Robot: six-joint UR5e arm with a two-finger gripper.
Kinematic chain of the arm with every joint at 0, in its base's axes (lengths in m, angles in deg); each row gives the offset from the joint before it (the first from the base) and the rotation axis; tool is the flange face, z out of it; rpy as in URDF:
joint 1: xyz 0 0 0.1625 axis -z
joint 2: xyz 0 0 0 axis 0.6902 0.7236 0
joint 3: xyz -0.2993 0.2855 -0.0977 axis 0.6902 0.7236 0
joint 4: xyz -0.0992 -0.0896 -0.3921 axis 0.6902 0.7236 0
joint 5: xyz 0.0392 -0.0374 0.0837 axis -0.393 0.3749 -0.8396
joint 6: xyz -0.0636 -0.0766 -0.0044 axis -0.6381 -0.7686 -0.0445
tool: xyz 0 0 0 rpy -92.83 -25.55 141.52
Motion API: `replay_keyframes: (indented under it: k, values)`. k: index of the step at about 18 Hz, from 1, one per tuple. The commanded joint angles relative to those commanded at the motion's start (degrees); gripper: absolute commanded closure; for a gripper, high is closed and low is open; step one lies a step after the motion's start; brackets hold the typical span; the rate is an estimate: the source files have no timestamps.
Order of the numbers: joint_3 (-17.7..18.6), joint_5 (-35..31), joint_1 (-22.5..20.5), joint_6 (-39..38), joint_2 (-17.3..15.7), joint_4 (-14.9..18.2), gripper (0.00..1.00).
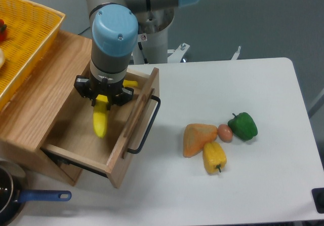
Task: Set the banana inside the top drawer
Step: 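Lower the banana down into the open drawer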
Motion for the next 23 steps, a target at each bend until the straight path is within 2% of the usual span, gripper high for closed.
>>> replay_keyframes:
  k: [23]
  values:
    - [0.4, -0.1, 0.6, 0.0, 0.5, -0.1, 0.56]
